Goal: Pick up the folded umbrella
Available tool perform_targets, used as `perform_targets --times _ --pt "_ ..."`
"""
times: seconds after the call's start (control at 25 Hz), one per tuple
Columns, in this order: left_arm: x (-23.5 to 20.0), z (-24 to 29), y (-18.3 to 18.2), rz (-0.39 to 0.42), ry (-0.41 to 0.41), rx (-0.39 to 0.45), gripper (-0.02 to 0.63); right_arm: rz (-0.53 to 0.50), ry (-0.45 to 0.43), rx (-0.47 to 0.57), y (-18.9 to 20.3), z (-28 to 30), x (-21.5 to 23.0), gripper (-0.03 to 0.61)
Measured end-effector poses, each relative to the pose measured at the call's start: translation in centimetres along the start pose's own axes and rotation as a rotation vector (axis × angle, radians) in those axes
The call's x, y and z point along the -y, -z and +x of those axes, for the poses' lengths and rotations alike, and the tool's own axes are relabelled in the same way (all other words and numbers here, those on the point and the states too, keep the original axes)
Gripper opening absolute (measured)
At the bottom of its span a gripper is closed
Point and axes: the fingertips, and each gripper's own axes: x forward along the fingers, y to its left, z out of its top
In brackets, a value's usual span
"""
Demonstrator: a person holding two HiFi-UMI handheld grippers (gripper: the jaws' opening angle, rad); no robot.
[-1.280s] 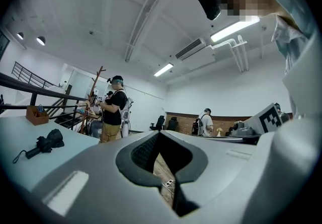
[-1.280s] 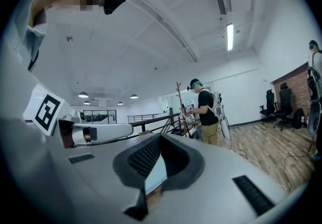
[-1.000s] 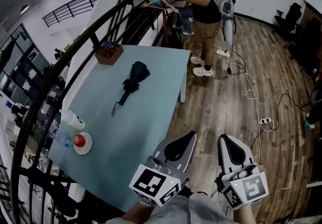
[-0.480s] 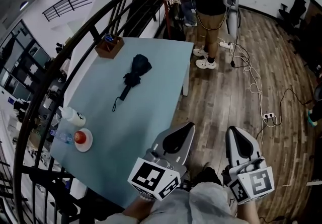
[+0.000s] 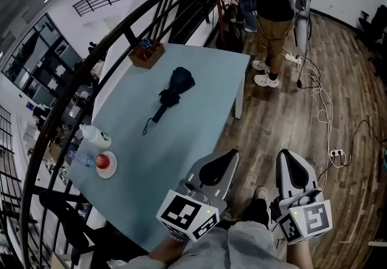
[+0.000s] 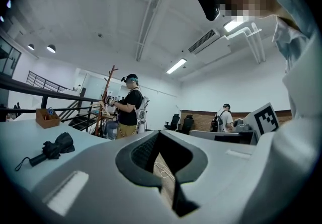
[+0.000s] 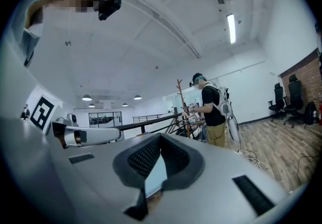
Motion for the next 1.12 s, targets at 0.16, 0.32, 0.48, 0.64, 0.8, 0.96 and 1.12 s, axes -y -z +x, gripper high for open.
perform_targets --times 0.16,0.32,0.48,0.64,0.8,0.96,1.12 --pt "-0.1 3.9 0.0 -0.009 -0.035 -0.007 0.005 -0.002 -0.044 -0.006 -0.7 2.1 3.4 -0.002" --pt "0.1 8.0 -0.5 -0.011 -0.076 0.002 0.005 -0.009 -0.102 -0.018 -1.5 4.6 7.4 0.0" --pt "-0.4 11.5 -1.0 -0.006 -0.144 0.016 0.005 -0.002 -0.164 -0.03 -1.9 7.0 10.8 0.0" --pt "-0.8 14.0 -1.2 -0.012 -0.239 0.032 0.005 -0.012 -0.255 -0.038 -2.5 9.0 13.2 -0.002" --pt "-1.1 15.7 -1.7 -0.004 -0.317 0.053 0.005 -0.023 -0.324 -0.035 -3.3 10.6 15.0 -0.001" --pt "-1.2 16.5 -1.8 0.009 -0.386 0.062 0.005 -0.025 -0.396 -0.045 -3.3 11.8 15.8 -0.001" --pt "-1.1 16.8 -1.7 0.016 -0.434 0.056 0.005 -0.024 -0.45 -0.052 -3.4 12.4 15.9 -0.002"
